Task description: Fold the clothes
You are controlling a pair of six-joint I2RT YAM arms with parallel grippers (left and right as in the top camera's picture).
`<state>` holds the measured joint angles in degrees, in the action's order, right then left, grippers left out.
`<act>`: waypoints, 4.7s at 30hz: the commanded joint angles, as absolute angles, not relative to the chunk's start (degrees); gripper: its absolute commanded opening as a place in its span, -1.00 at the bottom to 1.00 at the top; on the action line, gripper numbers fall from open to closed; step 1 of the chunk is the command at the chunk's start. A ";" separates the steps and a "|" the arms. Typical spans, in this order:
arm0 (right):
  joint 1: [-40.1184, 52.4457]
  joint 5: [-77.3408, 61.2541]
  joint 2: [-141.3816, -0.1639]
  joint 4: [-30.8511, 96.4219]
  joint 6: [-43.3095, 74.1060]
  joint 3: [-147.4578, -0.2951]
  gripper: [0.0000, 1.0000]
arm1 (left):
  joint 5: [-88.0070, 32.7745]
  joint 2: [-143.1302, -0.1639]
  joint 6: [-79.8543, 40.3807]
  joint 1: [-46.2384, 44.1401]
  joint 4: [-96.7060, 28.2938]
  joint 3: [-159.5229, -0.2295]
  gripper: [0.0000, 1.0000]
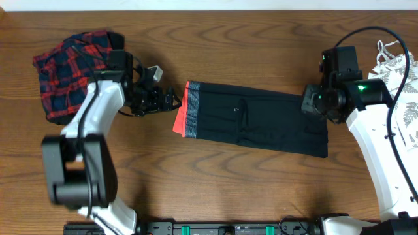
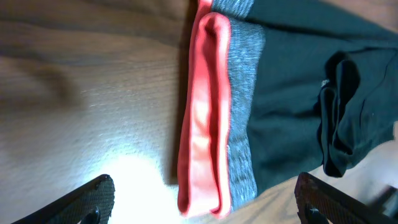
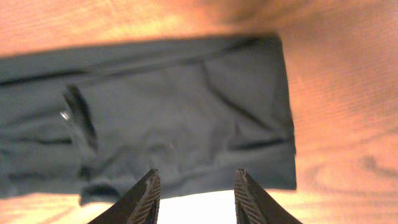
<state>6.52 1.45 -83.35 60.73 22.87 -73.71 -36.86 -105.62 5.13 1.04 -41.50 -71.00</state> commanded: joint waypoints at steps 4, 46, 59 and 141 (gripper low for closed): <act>5.96 0.14 -83.74 61.78 21.85 -69.60 -0.27 | -44.88 -113.34 9.80 -0.54 -41.01 -74.39 0.85; 5.96 0.10 -83.90 58.70 21.82 -64.38 -0.31 | -47.57 -124.40 9.02 -7.42 -45.34 -73.25 0.11; 5.96 -0.08 -83.90 58.61 21.82 -64.38 -0.32 | -47.59 -124.40 9.21 -7.35 -44.69 -73.25 -0.36; 19.70 -11.90 -88.31 34.41 11.64 -64.38 -0.88 | -28.27 -102.78 7.20 13.69 -51.72 -73.17 0.29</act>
<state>19.16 -14.15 -85.69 35.22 10.92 -64.34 -34.11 -103.22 8.36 13.67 -52.82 -73.63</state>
